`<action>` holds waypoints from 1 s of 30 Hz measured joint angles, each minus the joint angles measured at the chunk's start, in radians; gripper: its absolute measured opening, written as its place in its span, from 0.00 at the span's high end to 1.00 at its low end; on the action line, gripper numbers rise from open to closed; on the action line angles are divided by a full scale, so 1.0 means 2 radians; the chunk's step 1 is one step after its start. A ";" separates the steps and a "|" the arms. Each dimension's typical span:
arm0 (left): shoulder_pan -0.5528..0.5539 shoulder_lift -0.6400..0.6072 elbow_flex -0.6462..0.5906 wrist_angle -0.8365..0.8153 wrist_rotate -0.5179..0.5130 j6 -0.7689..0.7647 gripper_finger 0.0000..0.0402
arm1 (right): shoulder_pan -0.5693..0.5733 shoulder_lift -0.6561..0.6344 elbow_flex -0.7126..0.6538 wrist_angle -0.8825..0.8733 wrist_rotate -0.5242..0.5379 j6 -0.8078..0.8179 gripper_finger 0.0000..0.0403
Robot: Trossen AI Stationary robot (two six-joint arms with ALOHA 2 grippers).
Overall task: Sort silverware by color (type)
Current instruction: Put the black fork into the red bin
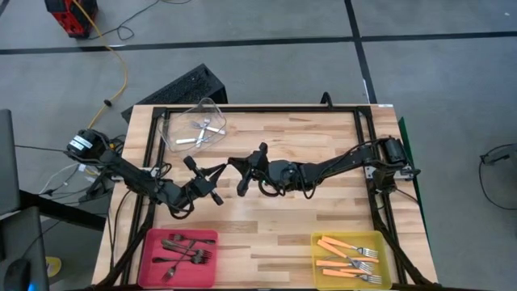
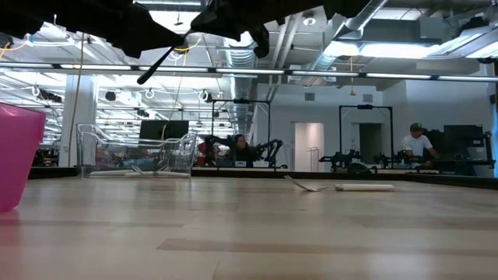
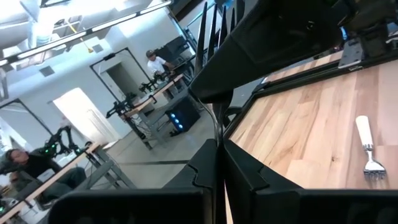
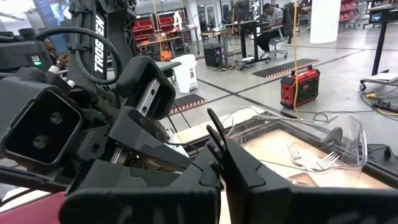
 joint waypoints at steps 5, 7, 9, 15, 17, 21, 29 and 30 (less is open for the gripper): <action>-0.009 0.000 0.000 -0.001 -0.002 0.008 0.92 | 0.000 -0.007 -0.001 -0.012 0.000 -0.002 0.94; -0.015 -0.003 0.000 0.000 -0.015 0.018 0.88 | 0.000 -0.008 -0.001 -0.013 0.000 -0.004 0.94; -0.022 -0.008 0.000 0.000 -0.021 0.019 0.83 | 0.000 -0.016 -0.001 -0.024 0.000 -0.010 0.94; -0.037 -0.050 0.000 -0.010 -0.036 0.010 0.68 | 0.000 -0.042 -0.001 -0.046 0.013 -0.022 0.94; -0.040 -0.069 0.000 -0.024 -0.028 0.010 0.65 | 0.000 -0.046 -0.001 -0.043 0.014 -0.032 0.94; -0.040 -0.122 0.000 -0.066 0.012 -0.009 0.62 | 0.000 -0.071 0.000 -0.055 0.017 -0.046 0.94; -0.028 -0.283 0.000 -0.213 0.139 -0.127 0.62 | 0.006 -0.113 -0.001 -0.108 0.023 -0.060 0.94; -0.026 -0.307 0.000 -0.236 0.157 -0.146 0.62 | 0.007 -0.118 -0.001 -0.116 0.023 -0.060 0.94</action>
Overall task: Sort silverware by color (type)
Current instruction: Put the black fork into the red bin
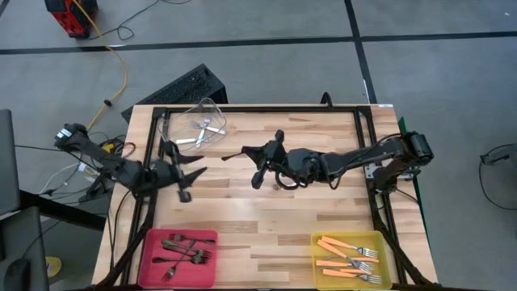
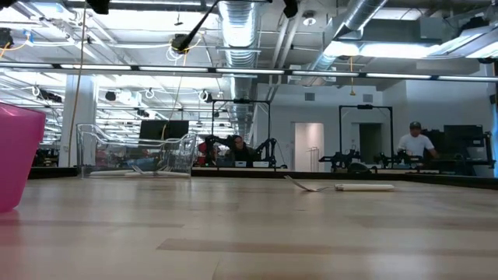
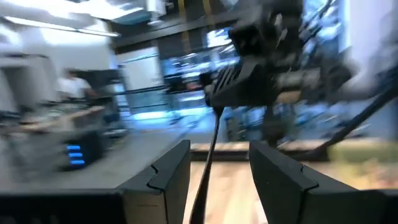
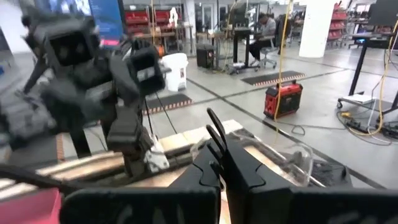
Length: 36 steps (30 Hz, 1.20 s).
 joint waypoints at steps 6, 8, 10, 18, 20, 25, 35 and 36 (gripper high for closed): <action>0.023 -0.119 0.000 -0.119 0.127 -0.116 0.62 | 0.023 -0.001 0.000 -0.029 0.000 0.023 0.94; 0.027 -0.148 0.000 -0.146 0.163 -0.148 0.62 | 0.032 0.006 0.000 -0.021 -0.005 0.033 0.94; 0.029 -0.172 0.000 -0.159 0.191 -0.169 0.62 | 0.043 0.013 0.000 -0.022 -0.009 0.035 0.94; 0.029 -0.212 0.000 -0.138 0.227 -0.169 0.62 | 0.068 0.091 0.001 0.133 -0.094 0.012 0.94; 0.029 -0.215 0.000 -0.128 0.227 -0.166 0.62 | 0.068 0.116 0.001 0.175 -0.122 -0.008 0.94; 0.029 -0.227 0.000 -0.110 0.236 -0.177 0.62 | 0.060 0.188 0.048 0.229 -0.228 -0.048 0.94; 0.029 -0.228 0.000 -0.090 0.229 -0.211 0.62 | 0.057 0.326 0.221 0.181 -0.399 -0.160 0.93; 0.029 -0.228 0.000 -0.088 0.223 -0.214 0.62 | 0.056 0.337 0.240 0.168 -0.418 -0.167 0.93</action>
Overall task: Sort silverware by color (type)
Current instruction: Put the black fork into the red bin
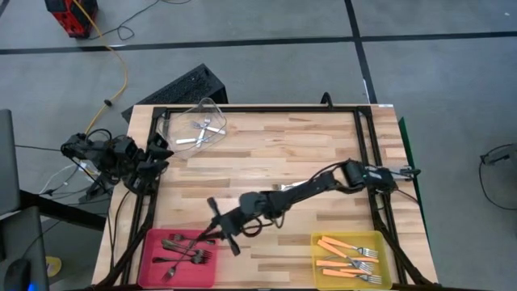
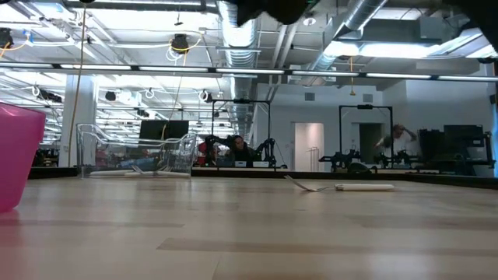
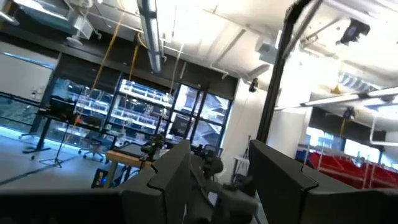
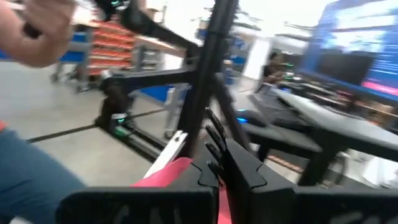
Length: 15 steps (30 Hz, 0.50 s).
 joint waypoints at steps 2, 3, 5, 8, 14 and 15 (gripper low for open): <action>0.000 0.000 0.000 0.002 -0.015 -0.005 0.62 | -0.004 0.022 0.038 -0.033 -0.033 -0.009 0.93; 0.000 0.000 0.000 0.001 -0.024 -0.009 0.62 | -0.006 0.033 0.057 -0.051 -0.048 -0.012 0.94; 0.000 0.000 0.000 0.001 -0.038 -0.017 0.62 | -0.009 0.054 0.093 -0.085 -0.065 -0.012 0.94; 0.000 0.001 0.000 0.001 -0.053 -0.030 0.62 | -0.010 0.083 0.138 -0.117 -0.064 -0.012 0.94; 0.000 0.001 0.000 -0.004 -0.064 -0.046 0.62 | -0.010 0.110 0.174 -0.140 -0.026 -0.038 0.94; 0.000 0.001 0.000 -0.005 -0.064 -0.048 0.62 | -0.009 0.111 0.174 -0.149 -0.009 -0.054 0.94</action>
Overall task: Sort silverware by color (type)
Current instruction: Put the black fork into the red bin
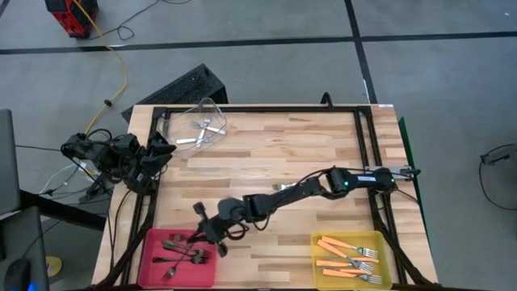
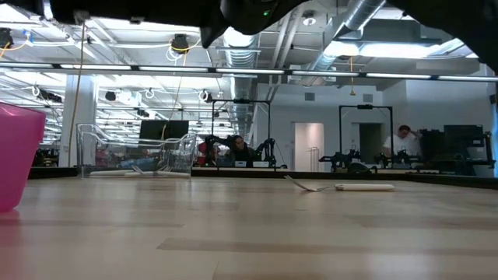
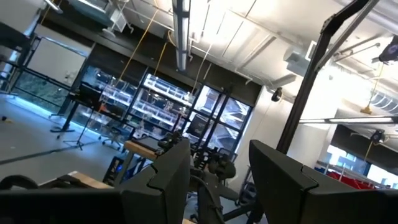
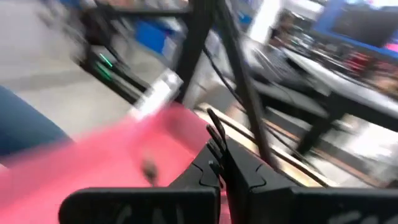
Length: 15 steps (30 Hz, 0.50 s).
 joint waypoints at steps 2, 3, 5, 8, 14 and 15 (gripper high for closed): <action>0.000 0.000 0.000 -0.001 -0.001 -0.001 0.62 | 0.001 0.000 0.000 -0.022 0.051 -0.044 0.94; 0.000 0.000 0.000 -0.001 -0.001 -0.001 0.62 | 0.002 0.000 0.000 -0.028 0.075 -0.067 0.94; 0.000 0.000 0.000 -0.002 -0.006 -0.001 0.62 | 0.003 0.000 0.000 -0.037 0.102 -0.107 0.94; 0.000 0.000 0.000 -0.010 -0.021 -0.001 0.62 | 0.004 0.000 0.000 -0.040 0.103 -0.150 0.94; 0.000 0.000 0.000 -0.038 -0.042 -0.001 0.62 | 0.006 0.000 0.000 -0.041 0.058 -0.150 0.94; 0.000 0.000 0.000 -0.043 -0.042 -0.001 0.62 | 0.006 0.000 0.000 -0.036 0.047 -0.142 0.94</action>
